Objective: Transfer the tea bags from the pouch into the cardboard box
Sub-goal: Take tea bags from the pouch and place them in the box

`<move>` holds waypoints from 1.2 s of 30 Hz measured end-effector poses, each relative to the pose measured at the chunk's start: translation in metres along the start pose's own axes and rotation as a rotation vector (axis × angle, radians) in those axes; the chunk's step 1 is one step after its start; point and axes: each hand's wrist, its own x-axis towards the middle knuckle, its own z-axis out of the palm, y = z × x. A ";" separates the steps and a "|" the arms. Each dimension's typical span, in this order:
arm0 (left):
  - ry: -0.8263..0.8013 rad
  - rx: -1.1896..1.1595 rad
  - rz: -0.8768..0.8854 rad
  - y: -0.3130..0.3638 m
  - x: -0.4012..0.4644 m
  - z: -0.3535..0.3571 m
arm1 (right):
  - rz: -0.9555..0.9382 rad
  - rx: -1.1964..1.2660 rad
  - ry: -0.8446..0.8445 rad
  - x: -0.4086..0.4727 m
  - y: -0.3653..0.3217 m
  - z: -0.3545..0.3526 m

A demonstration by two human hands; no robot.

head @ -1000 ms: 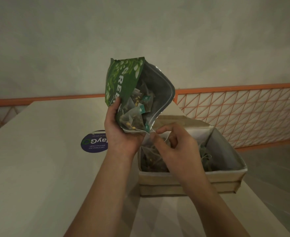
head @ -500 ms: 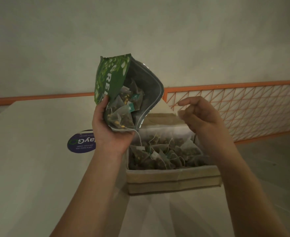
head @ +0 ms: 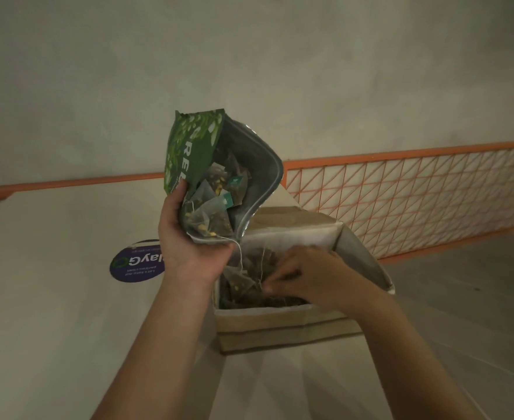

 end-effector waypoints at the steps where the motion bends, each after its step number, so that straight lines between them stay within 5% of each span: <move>1: 0.004 -0.005 -0.003 0.000 0.000 0.000 | 0.051 -0.067 0.002 0.000 -0.001 -0.001; 4: 0.028 0.000 0.007 0.002 0.000 0.000 | 0.168 -0.177 0.222 0.001 -0.009 -0.004; 9: 0.022 0.034 0.036 0.003 0.001 0.000 | -0.173 0.268 0.796 0.003 -0.052 -0.005; 16: -0.004 0.067 -0.006 0.001 -0.005 0.002 | -0.234 -0.227 0.802 0.024 -0.075 0.010; 26: -0.024 -0.021 -0.030 0.004 0.000 0.001 | -0.158 0.795 0.910 -0.008 -0.045 -0.018; 34: -0.051 -0.023 -0.021 0.003 0.004 -0.008 | 0.076 0.469 0.678 -0.010 -0.010 0.005; 36: -0.054 -0.026 -0.027 0.002 0.005 -0.007 | 0.039 0.405 0.744 -0.007 -0.016 0.009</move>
